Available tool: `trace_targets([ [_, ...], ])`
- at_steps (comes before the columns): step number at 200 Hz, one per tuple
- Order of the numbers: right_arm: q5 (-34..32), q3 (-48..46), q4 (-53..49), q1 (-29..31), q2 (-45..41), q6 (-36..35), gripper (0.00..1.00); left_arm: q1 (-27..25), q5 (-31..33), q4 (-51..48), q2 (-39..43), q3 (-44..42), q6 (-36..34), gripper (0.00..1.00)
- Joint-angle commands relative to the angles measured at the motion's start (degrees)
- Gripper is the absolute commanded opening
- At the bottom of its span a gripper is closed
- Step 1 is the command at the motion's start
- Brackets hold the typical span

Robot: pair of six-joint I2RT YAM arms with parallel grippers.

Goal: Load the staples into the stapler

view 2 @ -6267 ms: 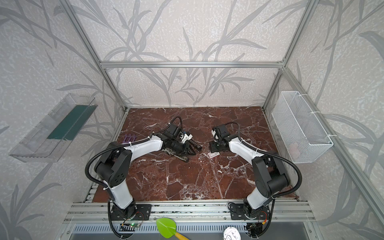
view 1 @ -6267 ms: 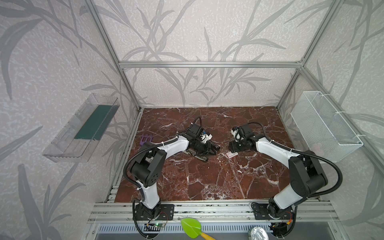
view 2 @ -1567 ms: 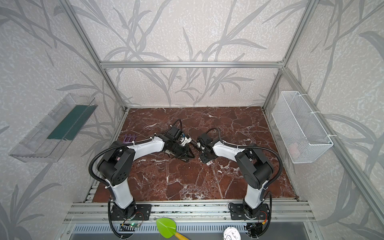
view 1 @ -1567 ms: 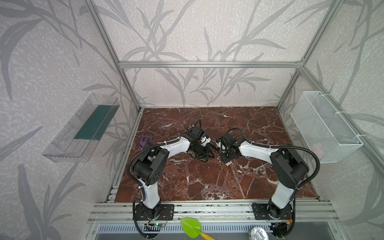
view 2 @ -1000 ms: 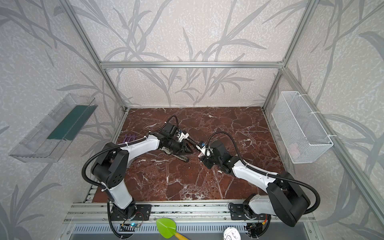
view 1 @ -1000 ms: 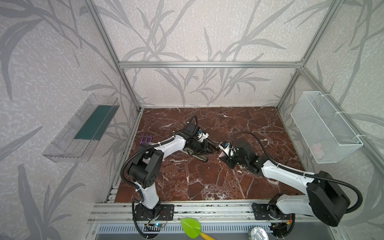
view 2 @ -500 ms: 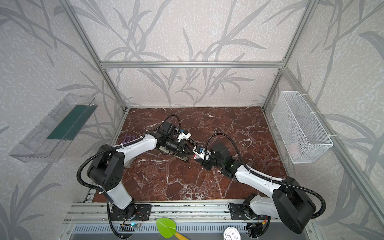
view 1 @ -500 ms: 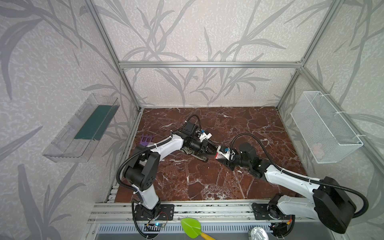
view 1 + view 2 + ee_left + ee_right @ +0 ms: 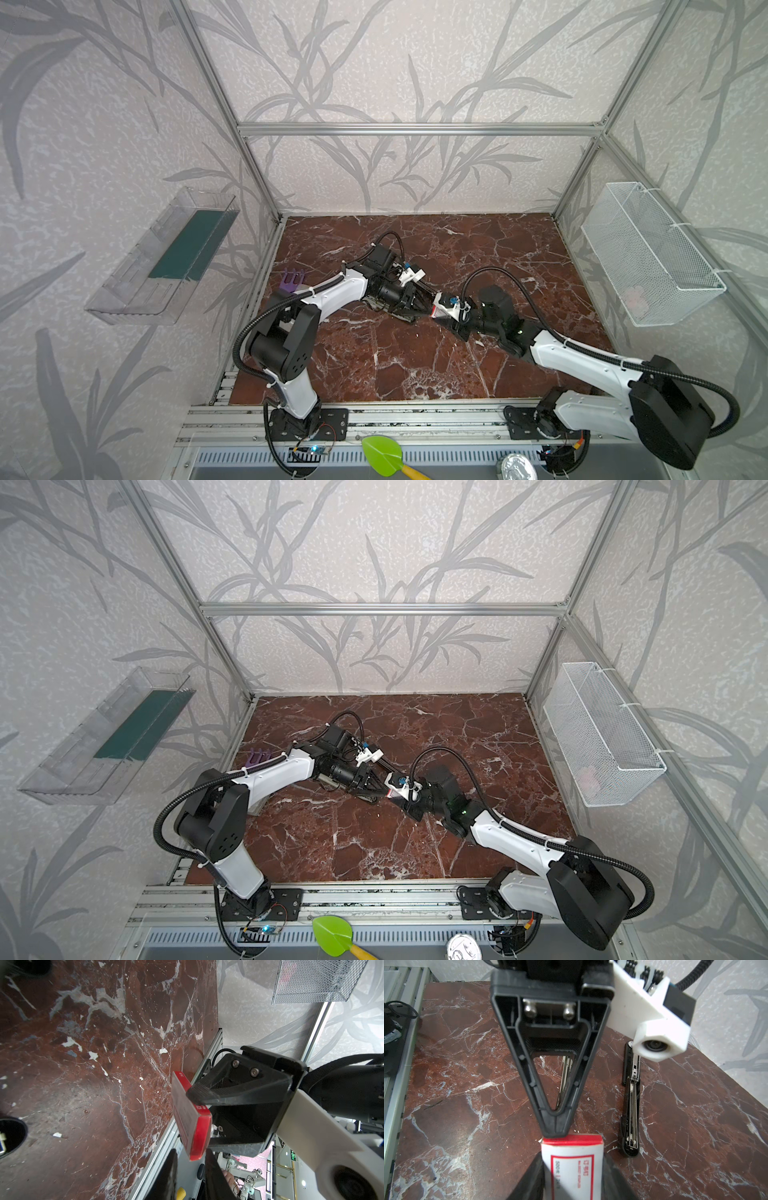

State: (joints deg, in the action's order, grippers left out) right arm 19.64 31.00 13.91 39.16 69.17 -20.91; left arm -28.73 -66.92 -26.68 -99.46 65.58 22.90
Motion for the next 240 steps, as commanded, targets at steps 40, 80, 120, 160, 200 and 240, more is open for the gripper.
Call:
trace_targets([
  [40, 1.03, 1.34, 1.19, 1.10, -1.40, -0.29, 0.43, -1.02, 2.16, -2.89, -1.17, 3.38, -2.23, 0.22],
  [80, 0.34, 0.99, 1.28, 1.10, -1.31, -0.28, 0.43, -0.65, 3.31, -2.40, -0.47, 3.04, -1.52, 0.19],
  [120, 0.11, 0.73, 1.38, 1.10, -1.61, -0.19, 0.42, 1.18, 3.46, 0.92, 1.39, 0.86, 0.91, 0.22],
  [160, 0.53, 0.90, 1.43, 1.10, -1.14, 0.16, 0.42, 0.96, 3.21, 0.57, 0.77, 0.78, 0.51, 0.21],
  [200, 0.71, 1.04, 1.27, 1.19, -0.95, 0.17, 0.42, 0.03, 2.40, 0.45, 1.02, 1.36, 0.26, 0.26],
  [240, 0.75, 1.08, 1.13, 1.27, -1.03, 0.21, 0.42, -1.26, 3.78, -2.23, -0.18, 2.62, -1.54, 0.24],
])
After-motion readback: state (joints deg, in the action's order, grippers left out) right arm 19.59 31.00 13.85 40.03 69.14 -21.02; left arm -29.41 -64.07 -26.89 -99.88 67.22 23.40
